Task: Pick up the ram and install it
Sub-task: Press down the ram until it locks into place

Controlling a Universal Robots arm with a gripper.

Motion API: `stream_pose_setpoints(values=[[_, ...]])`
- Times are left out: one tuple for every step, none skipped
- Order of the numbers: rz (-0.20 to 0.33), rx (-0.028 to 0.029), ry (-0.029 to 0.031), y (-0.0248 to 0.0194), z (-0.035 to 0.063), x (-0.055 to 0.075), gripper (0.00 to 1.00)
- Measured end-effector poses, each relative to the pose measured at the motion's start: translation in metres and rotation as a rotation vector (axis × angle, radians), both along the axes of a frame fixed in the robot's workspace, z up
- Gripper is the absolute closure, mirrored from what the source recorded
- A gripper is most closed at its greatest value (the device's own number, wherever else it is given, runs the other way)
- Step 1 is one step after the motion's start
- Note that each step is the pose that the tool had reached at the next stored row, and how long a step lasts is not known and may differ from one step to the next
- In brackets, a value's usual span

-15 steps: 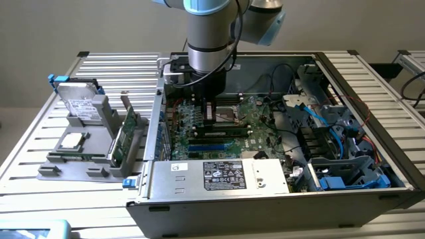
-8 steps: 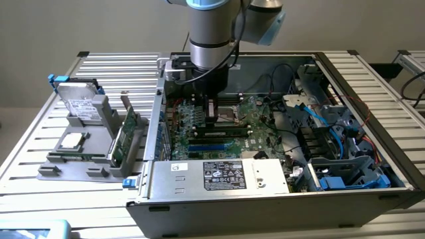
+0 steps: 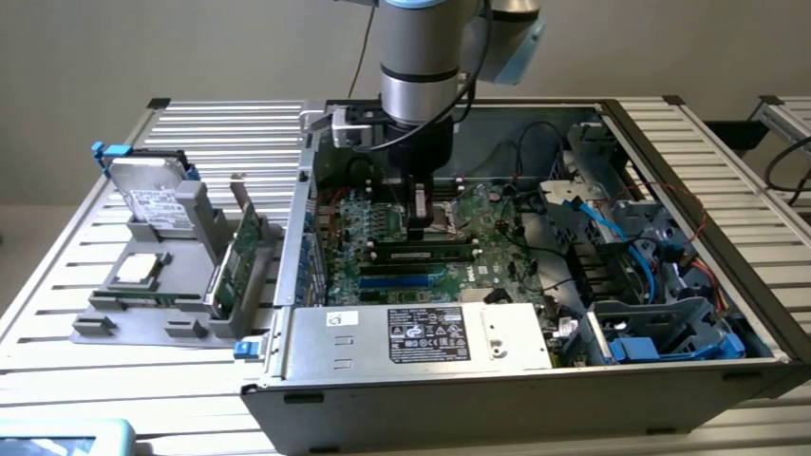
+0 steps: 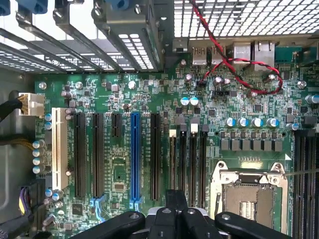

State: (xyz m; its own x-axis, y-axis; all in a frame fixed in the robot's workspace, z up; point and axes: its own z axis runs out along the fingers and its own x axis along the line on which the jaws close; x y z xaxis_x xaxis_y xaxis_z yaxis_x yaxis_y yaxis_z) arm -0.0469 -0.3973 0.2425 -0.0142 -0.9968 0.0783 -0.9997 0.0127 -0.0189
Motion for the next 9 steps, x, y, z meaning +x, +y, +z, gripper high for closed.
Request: stream_pose_setpoints(values=[[0.0, -0.0001, 0.0, 0.0, 0.0004, 0.002, 0.89], [0.0, -0.0003, 0.0001, -0.0001, 0.0006, 0.004, 0.89], [0.0, -0.0001, 0.0001, -0.0001, 0.0007, 0.005, 0.89], [0.0, -0.0001, 0.0001, -0.0001, 0.001, 0.007, 0.89], [0.0, -0.0001, 0.0, 0.0, 0.0013, 0.009, 0.89], [0.0, -0.0001, 0.0001, 0.0, 0.0014, 0.01, 0.89], [0.0, 0.0002, -0.0001, 0.0, 0.0014, 0.012, 0.89], [0.0, 0.0002, -0.0001, 0.0, 0.0014, 0.013, 0.89], [0.0, 0.0, 0.0, 0.0, 0.0014, 0.014, 0.89]])
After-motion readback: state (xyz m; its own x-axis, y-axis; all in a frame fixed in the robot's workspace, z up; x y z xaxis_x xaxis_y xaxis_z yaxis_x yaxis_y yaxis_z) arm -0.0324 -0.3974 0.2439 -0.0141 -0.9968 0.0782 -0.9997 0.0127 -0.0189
